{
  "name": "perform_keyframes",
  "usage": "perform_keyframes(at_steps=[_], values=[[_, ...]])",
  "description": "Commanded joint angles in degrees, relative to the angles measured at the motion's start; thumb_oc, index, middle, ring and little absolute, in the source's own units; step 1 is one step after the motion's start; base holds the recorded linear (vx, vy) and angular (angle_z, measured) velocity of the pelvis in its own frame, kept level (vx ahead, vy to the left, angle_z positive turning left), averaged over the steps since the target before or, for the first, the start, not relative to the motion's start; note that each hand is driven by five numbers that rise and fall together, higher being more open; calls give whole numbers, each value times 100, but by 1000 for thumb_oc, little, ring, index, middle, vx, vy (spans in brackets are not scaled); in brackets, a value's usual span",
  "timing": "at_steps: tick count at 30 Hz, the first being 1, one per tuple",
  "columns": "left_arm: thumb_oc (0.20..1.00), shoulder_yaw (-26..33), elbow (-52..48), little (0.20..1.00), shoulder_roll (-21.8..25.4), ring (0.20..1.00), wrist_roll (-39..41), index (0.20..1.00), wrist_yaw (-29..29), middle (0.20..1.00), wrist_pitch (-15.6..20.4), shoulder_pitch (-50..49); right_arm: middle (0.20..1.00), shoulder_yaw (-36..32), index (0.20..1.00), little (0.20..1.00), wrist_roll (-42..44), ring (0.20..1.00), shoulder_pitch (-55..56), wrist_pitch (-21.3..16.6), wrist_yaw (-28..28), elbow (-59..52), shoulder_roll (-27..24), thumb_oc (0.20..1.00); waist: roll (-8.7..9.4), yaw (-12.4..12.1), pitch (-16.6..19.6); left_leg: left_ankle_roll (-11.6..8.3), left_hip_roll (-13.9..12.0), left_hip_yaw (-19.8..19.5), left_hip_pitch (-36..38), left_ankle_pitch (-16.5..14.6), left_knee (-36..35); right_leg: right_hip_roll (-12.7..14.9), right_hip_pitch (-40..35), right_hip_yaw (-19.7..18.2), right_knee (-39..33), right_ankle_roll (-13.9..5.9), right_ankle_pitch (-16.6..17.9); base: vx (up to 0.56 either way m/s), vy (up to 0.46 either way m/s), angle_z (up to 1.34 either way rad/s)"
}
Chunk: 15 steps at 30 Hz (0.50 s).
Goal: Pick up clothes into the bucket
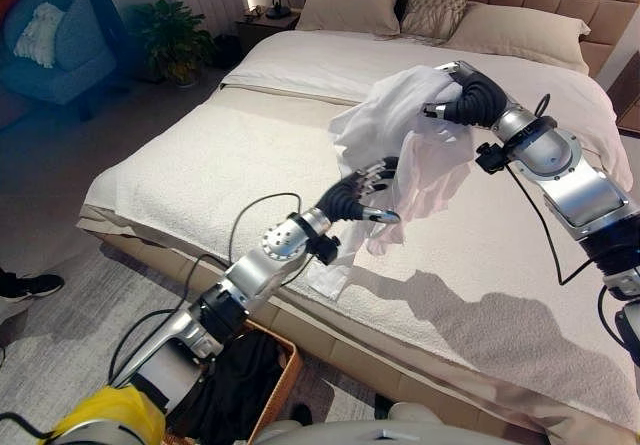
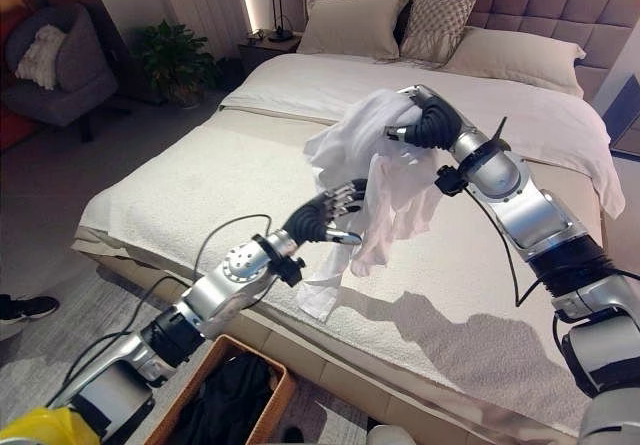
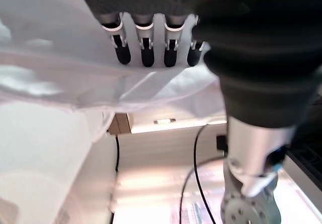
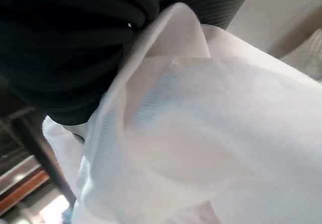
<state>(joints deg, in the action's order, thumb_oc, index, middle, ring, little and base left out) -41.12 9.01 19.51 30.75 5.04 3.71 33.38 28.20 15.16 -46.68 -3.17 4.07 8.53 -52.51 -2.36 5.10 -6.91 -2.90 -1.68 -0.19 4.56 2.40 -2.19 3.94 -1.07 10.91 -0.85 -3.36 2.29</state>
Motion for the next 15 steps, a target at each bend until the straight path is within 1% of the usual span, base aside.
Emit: perform_keyframes(at_steps=[1,3,4,7,13,15], values=[[1000,-238,585,1000,-366,1000,375,1000,-63,1000,75,494,200,25,200,200,552,200,-198,-361,-16,-478,88,200,443,1,460,-158,0,-59,-147,-301,218,355,-342,-213,-56,-445,-208,0,0,0],[1000,-251,643,1000,-458,1000,418,1000,-103,1000,65,500,200,49,200,200,555,200,-218,-380,-17,-557,98,200,449,3,464,-155,-5,-52,-130,-296,199,348,-347,-212,-63,-450,-203,0,0,0],[1000,-289,762,1000,-655,1000,501,1000,-149,1000,35,548,200,92,200,200,597,200,-225,-402,14,-737,97,200,459,30,479,-151,-2,-56,-118,-294,189,346,-346,-230,-55,-450,-200,0,0,0],[1000,-309,904,1000,-833,1000,573,1000,-235,1000,14,641,200,105,200,200,622,200,-218,-440,10,-907,126,200,462,51,492,-146,0,-69,-96,-294,167,356,-360,-226,-54,-455,-197,2,5,-1],[1000,-145,1009,1000,-960,1000,328,1000,-529,1000,87,721,200,0,200,200,779,200,-58,-487,58,-1252,202,200,479,59,496,-131,7,-76,-70,-326,179,359,-399,-205,-42,-457,-227,0,0,0],[1000,-121,978,1000,-965,1000,252,1000,-535,1000,88,719,200,-70,200,200,737,200,-10,-495,32,-1318,174,200,483,63,497,-129,2,-76,-59,-331,178,362,-406,-205,-47,-462,-226,0,0,0]])
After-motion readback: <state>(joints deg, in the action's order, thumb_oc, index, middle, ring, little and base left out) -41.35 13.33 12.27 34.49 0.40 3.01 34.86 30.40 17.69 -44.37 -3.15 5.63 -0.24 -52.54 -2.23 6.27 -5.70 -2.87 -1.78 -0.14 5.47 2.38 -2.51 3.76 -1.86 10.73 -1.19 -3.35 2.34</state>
